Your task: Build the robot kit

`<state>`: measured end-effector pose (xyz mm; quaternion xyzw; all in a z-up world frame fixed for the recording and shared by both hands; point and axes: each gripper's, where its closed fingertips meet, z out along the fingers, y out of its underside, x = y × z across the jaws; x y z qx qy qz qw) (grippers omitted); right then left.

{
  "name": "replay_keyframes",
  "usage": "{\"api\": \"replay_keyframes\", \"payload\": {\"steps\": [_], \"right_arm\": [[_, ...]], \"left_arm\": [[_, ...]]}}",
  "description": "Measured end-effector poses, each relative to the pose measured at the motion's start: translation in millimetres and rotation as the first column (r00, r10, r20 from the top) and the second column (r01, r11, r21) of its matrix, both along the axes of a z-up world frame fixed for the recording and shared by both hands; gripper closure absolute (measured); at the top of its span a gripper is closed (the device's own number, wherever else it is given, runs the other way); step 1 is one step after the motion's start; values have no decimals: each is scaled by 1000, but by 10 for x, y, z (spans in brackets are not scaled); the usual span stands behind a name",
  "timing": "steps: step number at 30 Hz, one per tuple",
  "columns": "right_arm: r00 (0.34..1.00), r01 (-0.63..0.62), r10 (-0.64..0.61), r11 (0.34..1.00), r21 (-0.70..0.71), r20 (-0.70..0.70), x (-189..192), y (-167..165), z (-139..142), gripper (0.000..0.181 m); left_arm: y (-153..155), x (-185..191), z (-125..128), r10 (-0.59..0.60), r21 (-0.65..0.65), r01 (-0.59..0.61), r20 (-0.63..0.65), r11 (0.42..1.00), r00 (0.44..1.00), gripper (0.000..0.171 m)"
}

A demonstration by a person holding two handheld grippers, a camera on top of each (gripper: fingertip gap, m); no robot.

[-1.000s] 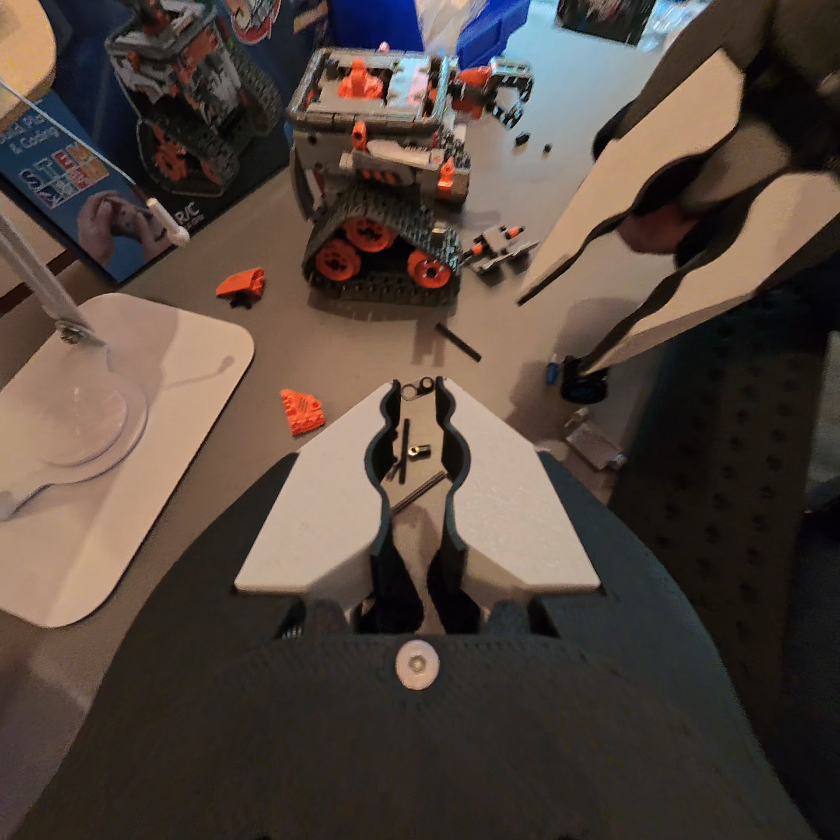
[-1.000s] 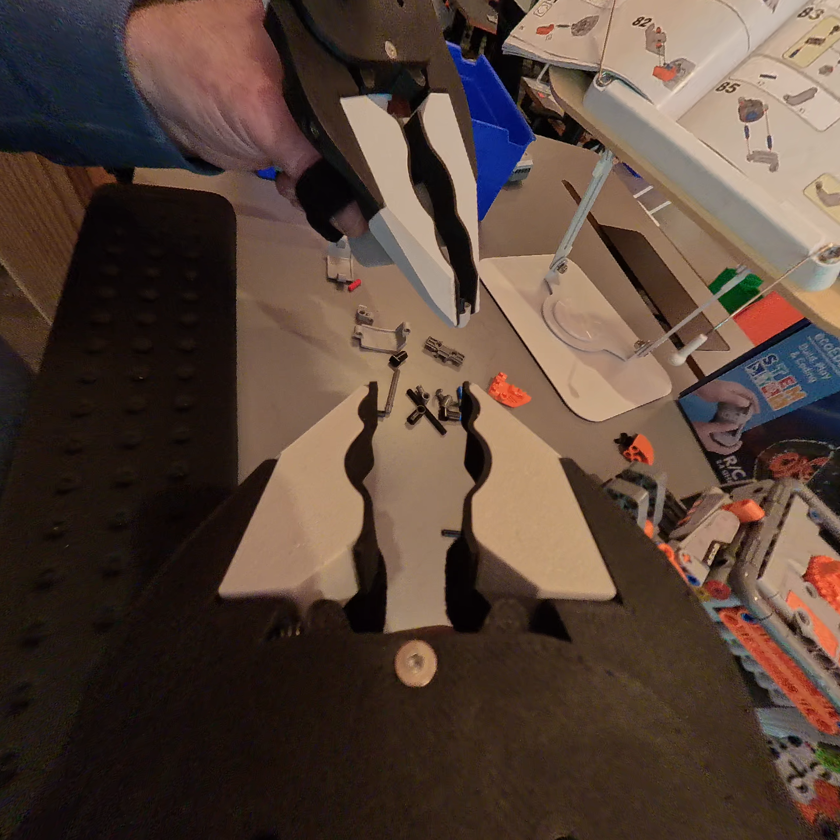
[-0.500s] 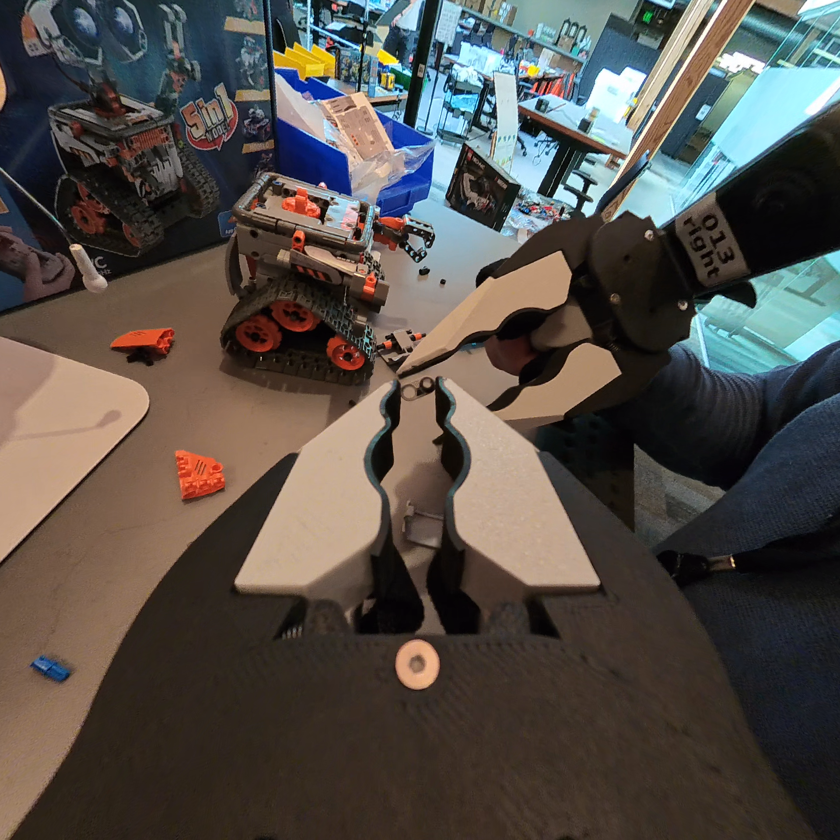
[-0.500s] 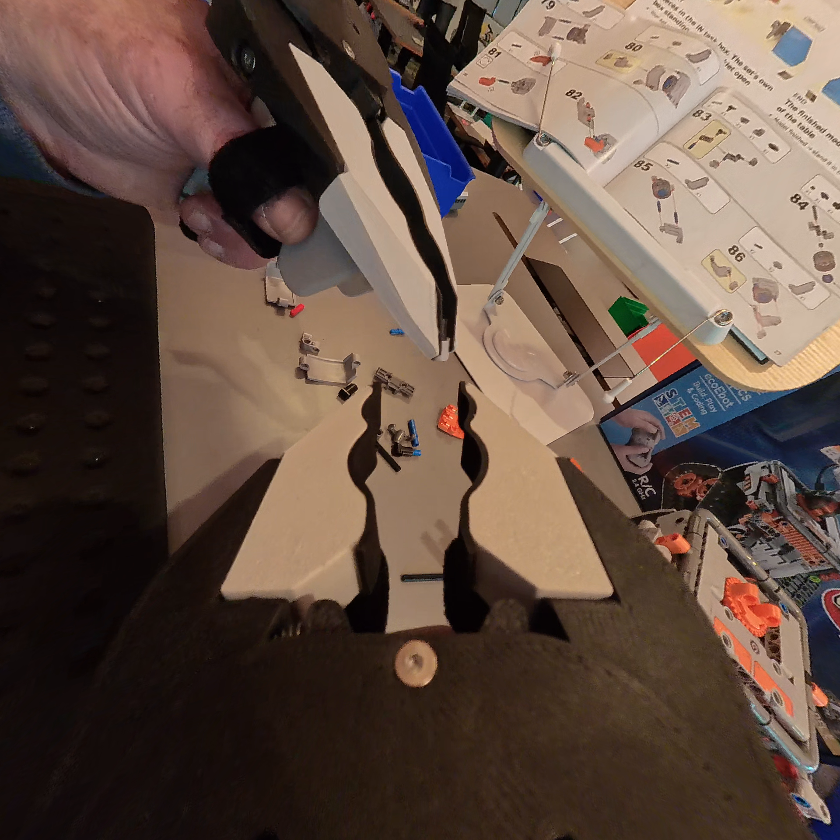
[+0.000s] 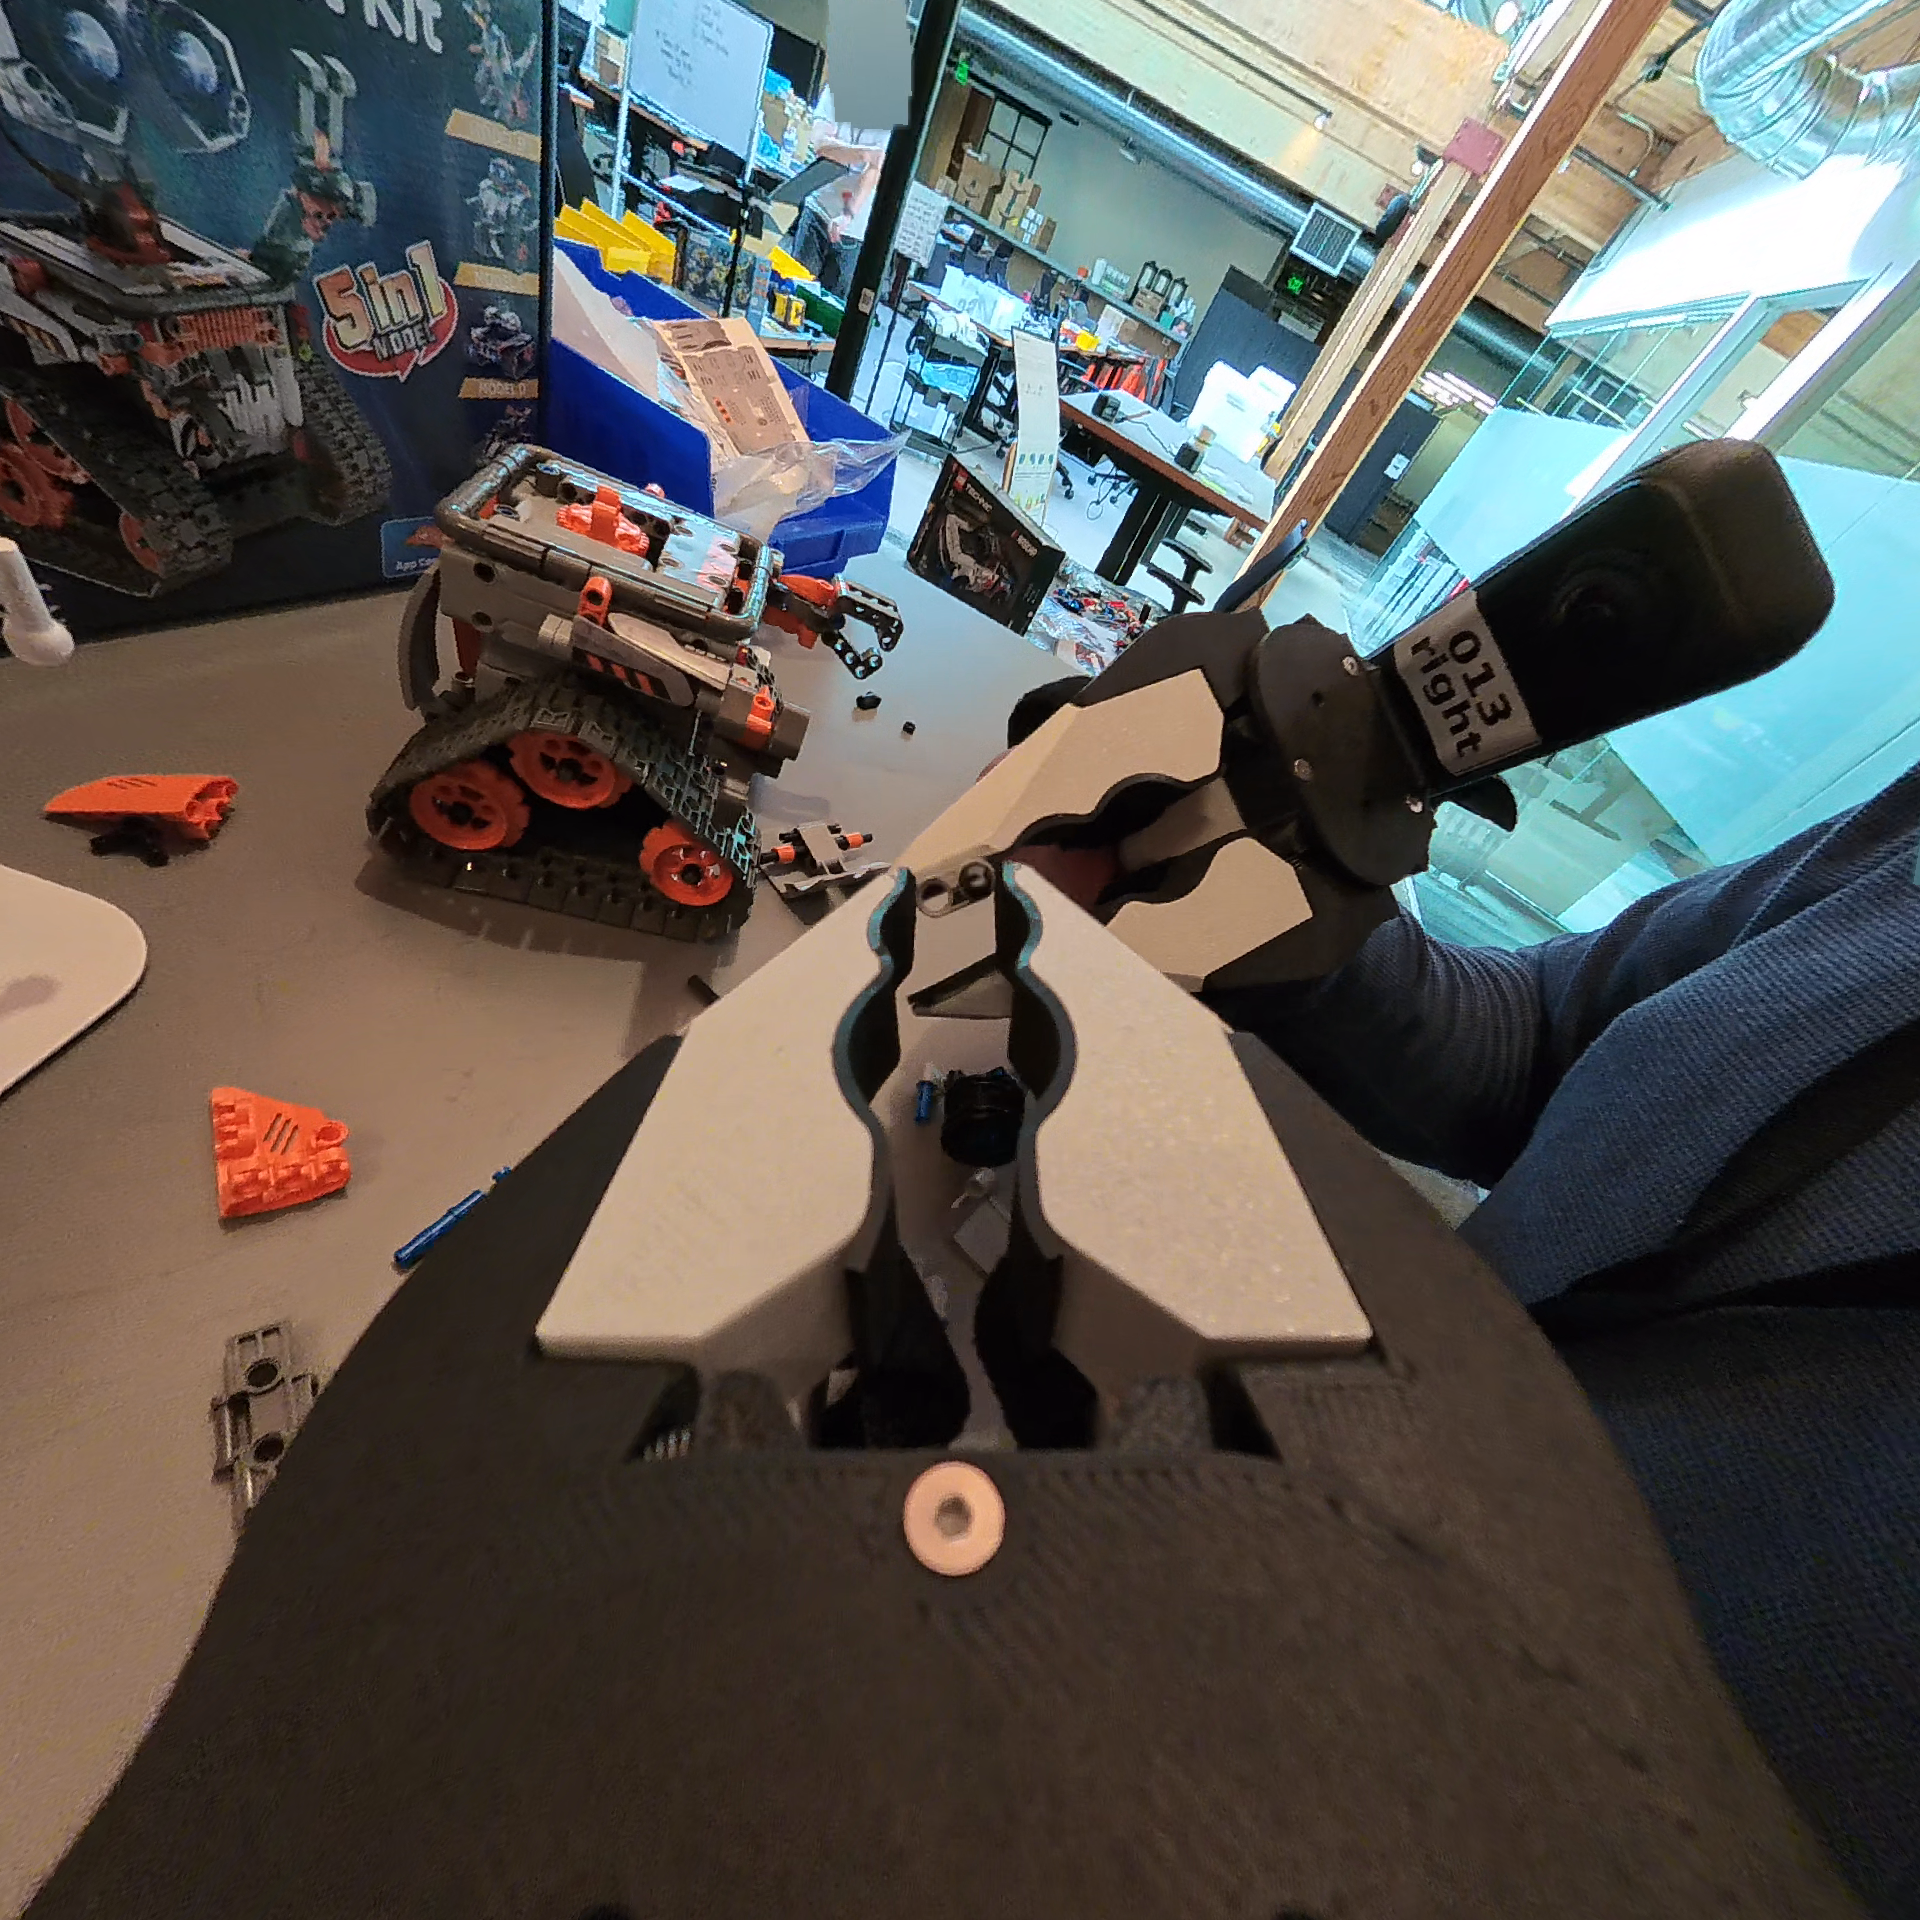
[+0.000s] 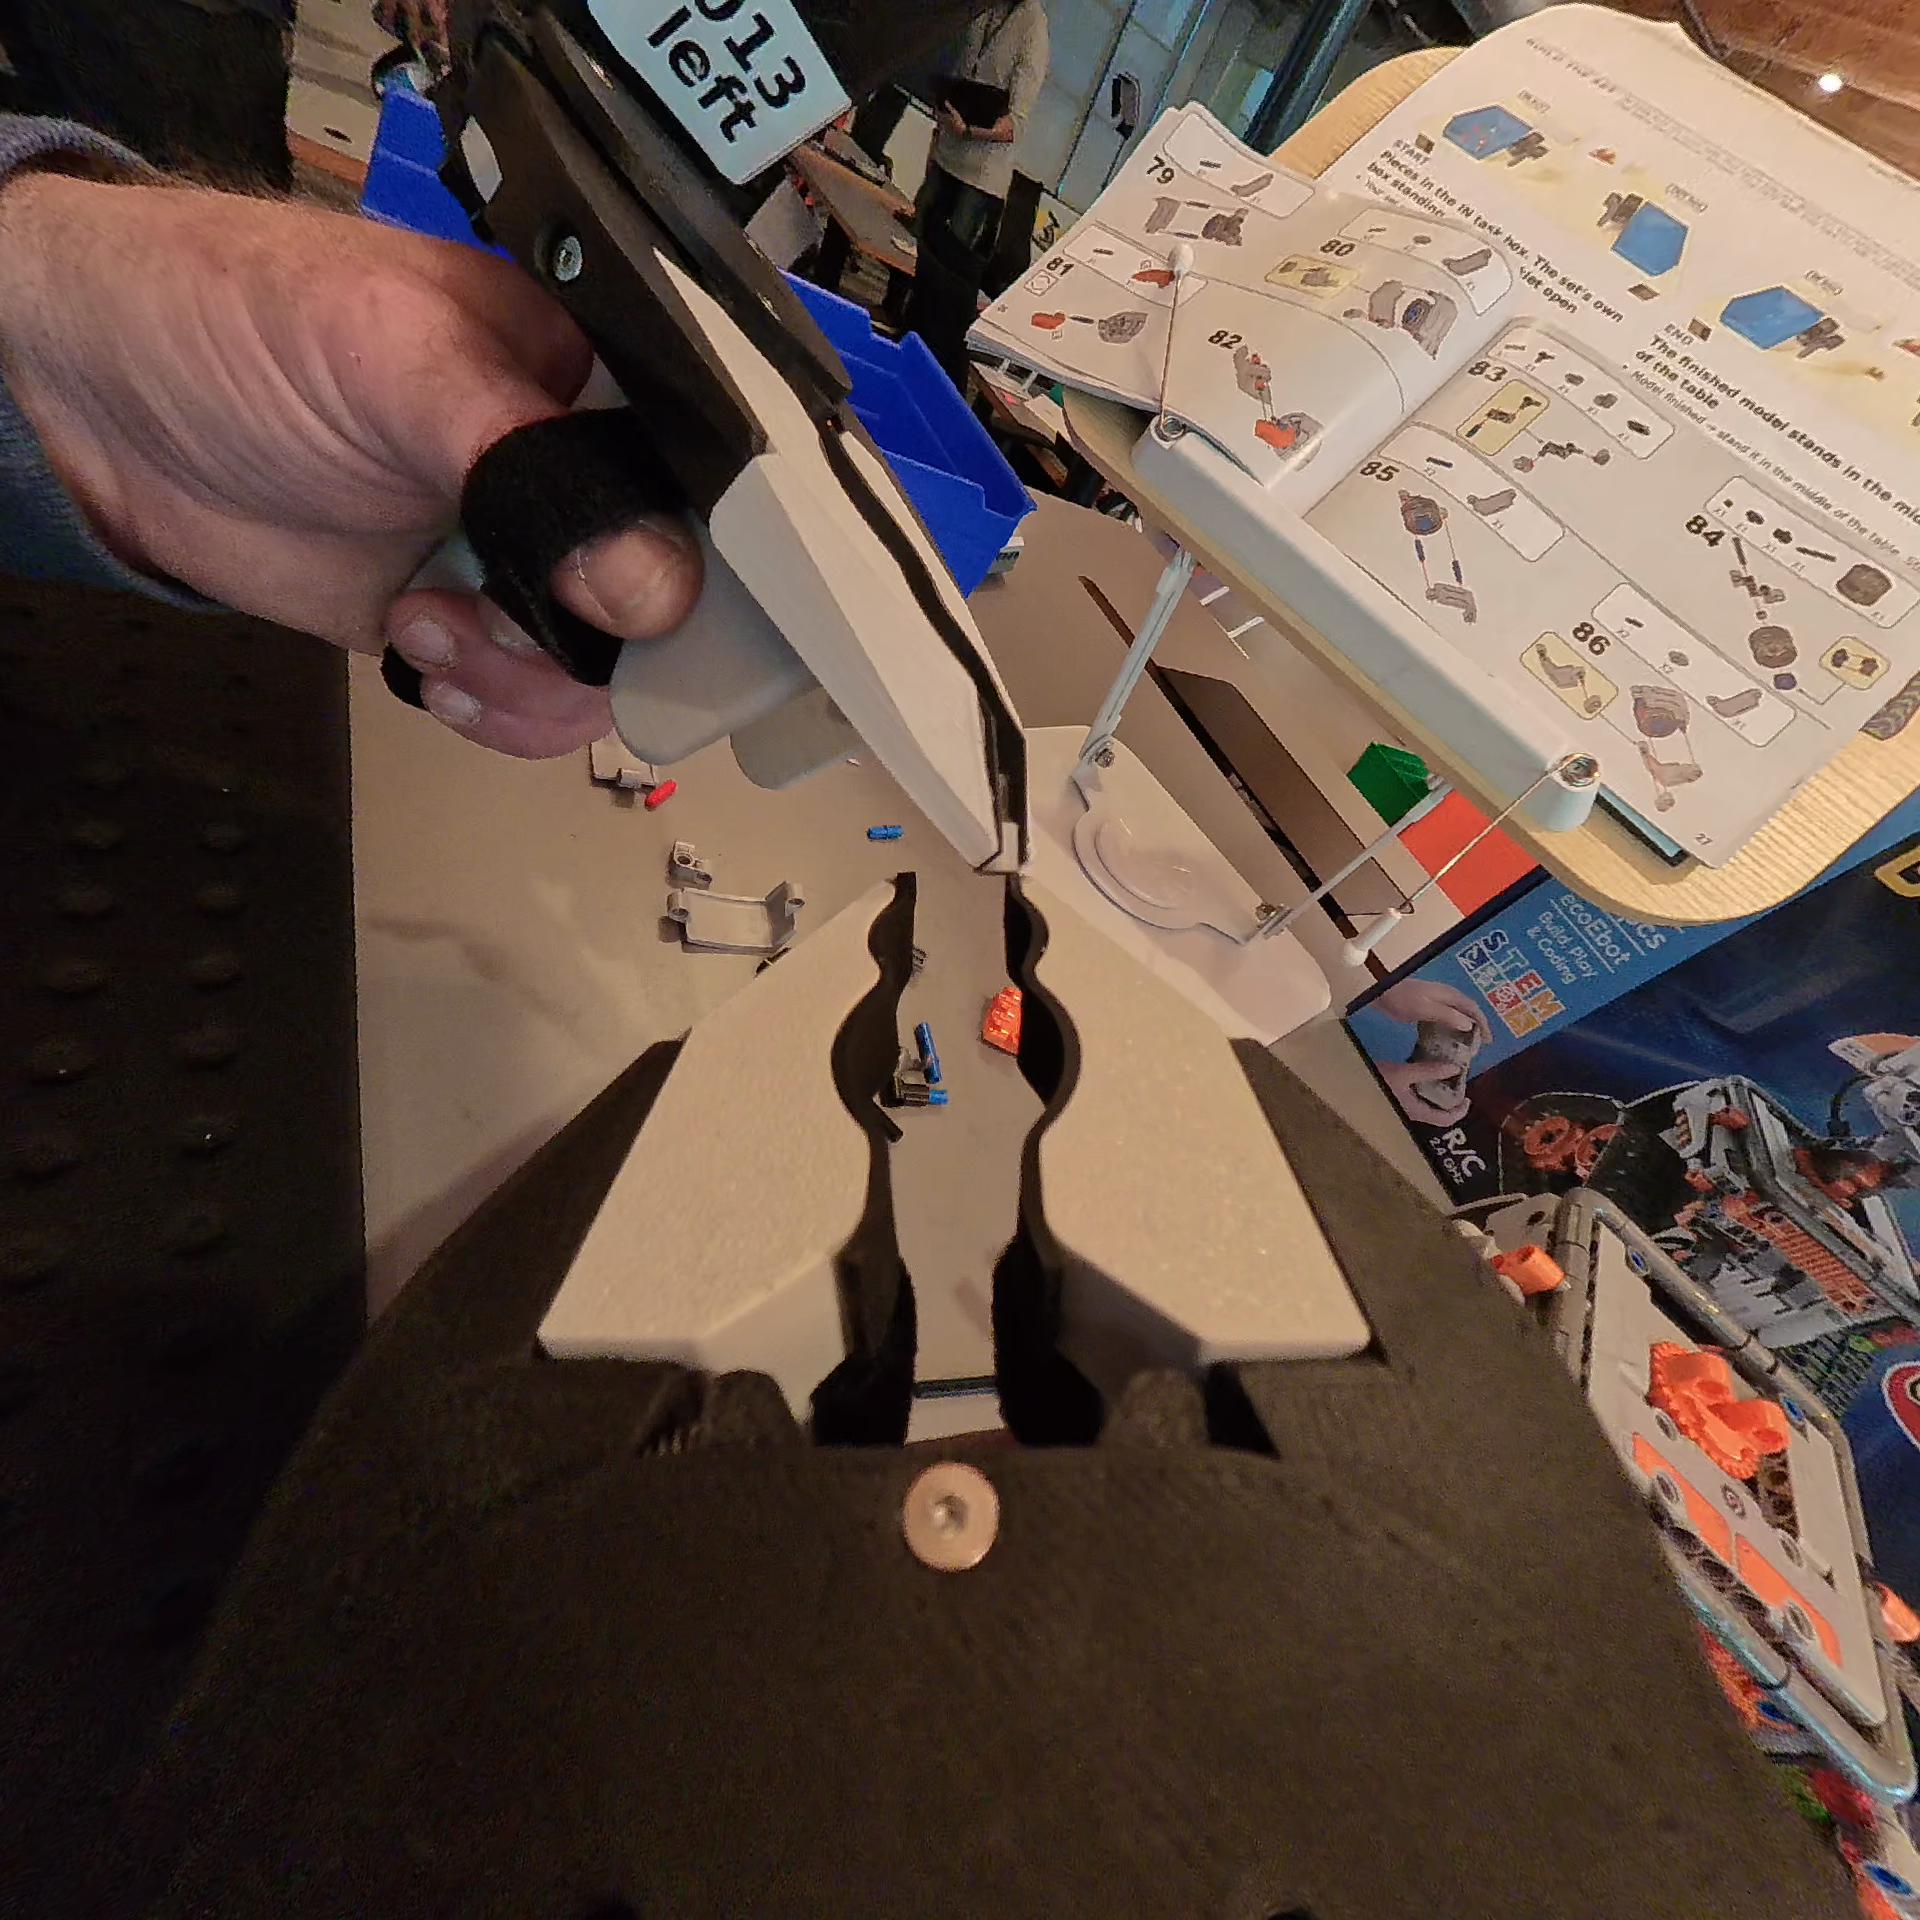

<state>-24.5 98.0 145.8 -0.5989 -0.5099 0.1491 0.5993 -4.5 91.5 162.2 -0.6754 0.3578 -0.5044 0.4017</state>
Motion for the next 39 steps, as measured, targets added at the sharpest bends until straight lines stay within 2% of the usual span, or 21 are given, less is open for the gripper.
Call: {"api": "replay_keyframes", "payload": {"steps": [6,13,39], "right_arm": [[999,-12,12,1000,-18,-43,11,-4,40,169],[999,12,-12,1000,-11,-50,31,27,51,162],[994,-9,8,1000,-15,-107,38,-24,132,179]], "left_arm": [[-9,12,34,-15,-24,16,41,1000,999,159],[-23,13,110,-27,-53,34,114,998,993,159],[-144,57,203,-53,-125,85,239,988,970,159]]}}
